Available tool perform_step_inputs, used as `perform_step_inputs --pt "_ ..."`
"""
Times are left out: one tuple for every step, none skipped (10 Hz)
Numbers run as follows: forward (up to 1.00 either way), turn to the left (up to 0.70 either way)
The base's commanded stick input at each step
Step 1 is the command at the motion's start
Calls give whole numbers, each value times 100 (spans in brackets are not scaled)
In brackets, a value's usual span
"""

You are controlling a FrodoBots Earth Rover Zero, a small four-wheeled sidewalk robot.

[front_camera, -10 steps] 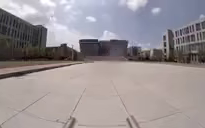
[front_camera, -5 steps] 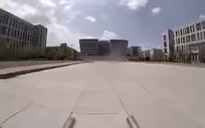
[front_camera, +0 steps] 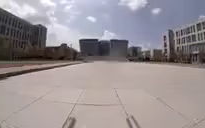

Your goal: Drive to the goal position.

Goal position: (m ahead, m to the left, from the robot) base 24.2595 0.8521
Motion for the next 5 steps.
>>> perform_step_inputs --pt "100 0" --pt "100 0" --pt "100 0" --pt "100 0" --pt "100 0"
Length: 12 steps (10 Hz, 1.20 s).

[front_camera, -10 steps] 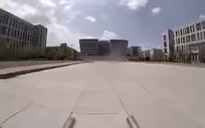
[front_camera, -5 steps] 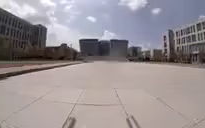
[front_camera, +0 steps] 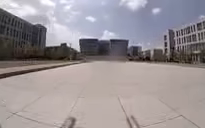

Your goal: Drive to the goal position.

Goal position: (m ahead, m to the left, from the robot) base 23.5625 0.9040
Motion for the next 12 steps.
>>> perform_step_inputs --pt "100 0" --pt "100 0" --pt "100 0" --pt "100 0" --pt "100 0" --pt "100 0" --pt "100 0" --pt "100 0" --pt "100 0" --pt "100 0" --pt "100 0" --pt "100 0"
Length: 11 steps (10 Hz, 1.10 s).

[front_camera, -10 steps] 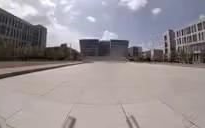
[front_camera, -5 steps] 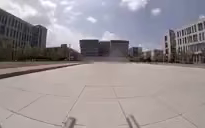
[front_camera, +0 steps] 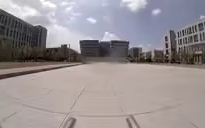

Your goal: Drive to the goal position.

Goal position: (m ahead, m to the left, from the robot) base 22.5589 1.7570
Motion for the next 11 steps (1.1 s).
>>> perform_step_inputs --pt "100 0" --pt "100 0" --pt "100 0" --pt "100 0" --pt "100 0" --pt "100 0" --pt "100 0" --pt "100 0" --pt "100 0" --pt "100 0" --pt "100 0"
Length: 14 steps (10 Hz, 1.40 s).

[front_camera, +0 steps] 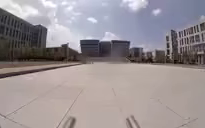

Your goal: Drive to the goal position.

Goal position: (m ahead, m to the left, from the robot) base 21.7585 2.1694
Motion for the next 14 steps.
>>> perform_step_inputs --pt "100 0" --pt "100 0" --pt "100 0" --pt "100 0" --pt "100 0" --pt "100 0" --pt "100 0" --pt "100 0" --pt "100 0" --pt "100 0" --pt "100 0" --pt "100 0" --pt "100 0" --pt "100 0"
